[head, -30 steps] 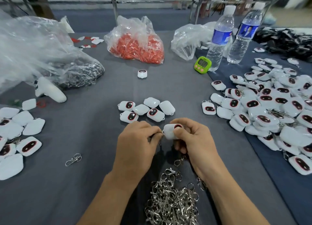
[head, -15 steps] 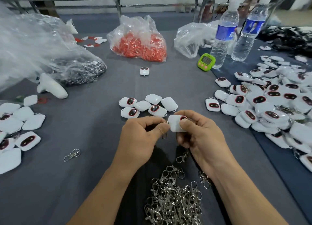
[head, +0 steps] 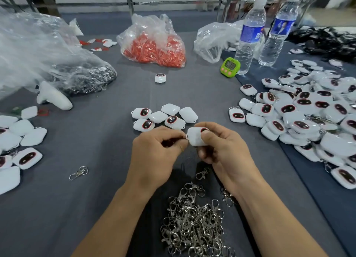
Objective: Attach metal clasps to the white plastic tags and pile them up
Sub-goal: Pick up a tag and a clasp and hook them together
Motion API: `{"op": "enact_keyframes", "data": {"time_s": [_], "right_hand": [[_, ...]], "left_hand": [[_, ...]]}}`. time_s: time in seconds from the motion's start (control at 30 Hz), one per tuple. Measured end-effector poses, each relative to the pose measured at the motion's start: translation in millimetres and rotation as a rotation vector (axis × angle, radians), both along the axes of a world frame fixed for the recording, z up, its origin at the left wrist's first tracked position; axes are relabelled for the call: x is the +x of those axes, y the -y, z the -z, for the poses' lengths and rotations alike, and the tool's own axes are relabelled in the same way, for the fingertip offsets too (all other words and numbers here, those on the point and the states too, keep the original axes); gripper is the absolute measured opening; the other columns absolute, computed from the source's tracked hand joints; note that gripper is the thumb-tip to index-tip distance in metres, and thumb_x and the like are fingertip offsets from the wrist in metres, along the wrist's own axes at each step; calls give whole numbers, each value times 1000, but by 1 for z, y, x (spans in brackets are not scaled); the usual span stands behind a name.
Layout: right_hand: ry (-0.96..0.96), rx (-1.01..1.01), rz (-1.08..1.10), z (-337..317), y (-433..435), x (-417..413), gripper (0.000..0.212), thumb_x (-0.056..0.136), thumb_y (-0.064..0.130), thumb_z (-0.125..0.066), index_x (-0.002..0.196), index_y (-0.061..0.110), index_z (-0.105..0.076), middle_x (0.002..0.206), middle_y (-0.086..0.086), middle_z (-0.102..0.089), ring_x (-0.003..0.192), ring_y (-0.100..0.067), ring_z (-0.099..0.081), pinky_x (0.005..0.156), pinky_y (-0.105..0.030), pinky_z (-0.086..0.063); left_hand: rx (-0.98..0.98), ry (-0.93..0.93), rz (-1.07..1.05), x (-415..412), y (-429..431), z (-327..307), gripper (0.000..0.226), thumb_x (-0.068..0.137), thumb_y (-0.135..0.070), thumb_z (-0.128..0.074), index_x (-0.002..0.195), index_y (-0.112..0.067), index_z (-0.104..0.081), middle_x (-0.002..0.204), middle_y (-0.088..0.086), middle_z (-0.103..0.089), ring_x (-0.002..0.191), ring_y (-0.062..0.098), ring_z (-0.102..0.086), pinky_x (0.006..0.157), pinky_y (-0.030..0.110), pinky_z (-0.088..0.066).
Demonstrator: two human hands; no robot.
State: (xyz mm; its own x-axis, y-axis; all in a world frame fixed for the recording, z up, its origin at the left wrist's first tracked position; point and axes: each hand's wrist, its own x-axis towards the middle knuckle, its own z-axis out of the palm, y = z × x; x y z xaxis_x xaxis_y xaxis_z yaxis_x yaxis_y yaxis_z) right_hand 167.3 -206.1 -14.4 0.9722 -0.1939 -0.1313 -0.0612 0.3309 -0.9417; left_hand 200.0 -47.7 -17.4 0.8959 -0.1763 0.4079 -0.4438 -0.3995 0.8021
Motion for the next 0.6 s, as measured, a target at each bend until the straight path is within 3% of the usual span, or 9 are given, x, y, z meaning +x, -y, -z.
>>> {"op": "enact_keyframes", "data": {"time_s": [0.13,0.3,0.37,0.5,0.6], "right_hand": [[-28,126,-38,-2,3,-1,25,99,0,-51,99,11,-73,72,-6,-67,48,-13,-49,55,-28,-32],[-13,115,-27,-1,2,-1,27,99,-1,-51,96,13,-73,70,-5,-67,47,-12,-49,48,-22,-34],[24,6,4,1,0,0,26,98,-4,-51,98,12,-71,66,-3,-65,45,-11,-48,42,-19,-32],[83,-362,55,7,-6,-1,22,97,2,-59,94,19,-73,62,-3,-60,49,-15,-51,44,-21,-39],[90,-364,79,8,-10,-3,24,98,4,-59,92,22,-74,61,-4,-60,50,-15,-52,44,-21,-40]], "left_hand": [[-121,-279,93,-1,6,-4,20,87,-17,-78,88,-37,-79,84,-19,-77,83,-4,-70,75,7,-47],[-160,-255,114,-3,7,-6,19,88,-11,-76,90,-29,-82,86,-15,-77,84,1,-70,75,12,-49],[-44,-143,61,-4,5,-4,14,87,-15,-77,84,-28,-82,79,-12,-73,78,8,-68,69,16,-48],[472,132,-16,-7,4,6,14,90,-18,-67,83,-14,-79,76,-3,-65,78,20,-56,73,39,-46],[525,192,-43,-5,3,8,19,90,-20,-60,83,-14,-77,77,-2,-63,78,20,-53,73,38,-44]]}}
